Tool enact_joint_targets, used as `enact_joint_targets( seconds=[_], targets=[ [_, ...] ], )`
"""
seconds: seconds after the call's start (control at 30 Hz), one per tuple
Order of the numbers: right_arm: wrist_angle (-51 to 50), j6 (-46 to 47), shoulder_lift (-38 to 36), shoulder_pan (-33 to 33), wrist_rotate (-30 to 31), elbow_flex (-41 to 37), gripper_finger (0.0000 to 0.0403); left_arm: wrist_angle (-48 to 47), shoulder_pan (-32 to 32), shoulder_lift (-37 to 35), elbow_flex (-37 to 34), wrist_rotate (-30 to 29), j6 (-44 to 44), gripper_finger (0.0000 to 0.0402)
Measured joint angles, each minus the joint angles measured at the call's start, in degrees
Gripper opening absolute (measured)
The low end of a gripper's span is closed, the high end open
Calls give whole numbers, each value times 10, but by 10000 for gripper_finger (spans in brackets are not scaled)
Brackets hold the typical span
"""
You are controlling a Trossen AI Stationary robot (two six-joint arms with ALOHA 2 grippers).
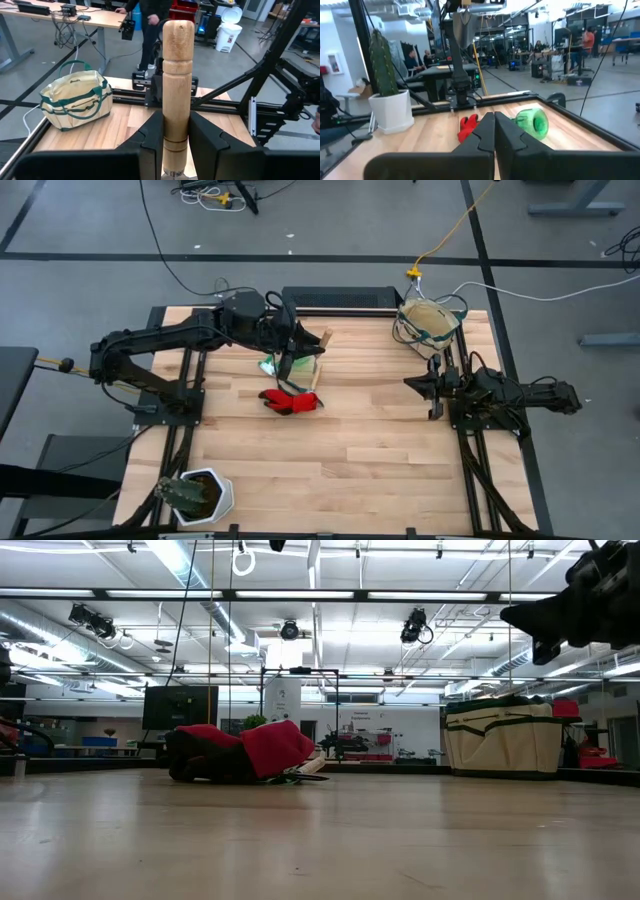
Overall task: Pick & Place Garden tools in Gardening bag
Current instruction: Put the left brown trowel into the gardening bag
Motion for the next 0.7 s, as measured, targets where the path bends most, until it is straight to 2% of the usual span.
enact_joint_targets(
  seconds=[0.33, 0.7],
  targets=[
    [18, -4, 31, 0, 15, 33, 4, 12, 0, 0, 0, 1, -1, 74],
    [18, -18, 159, 0, 21, 153, 4, 30, 0, 0, 0, 15, -1, 74]
  ],
)
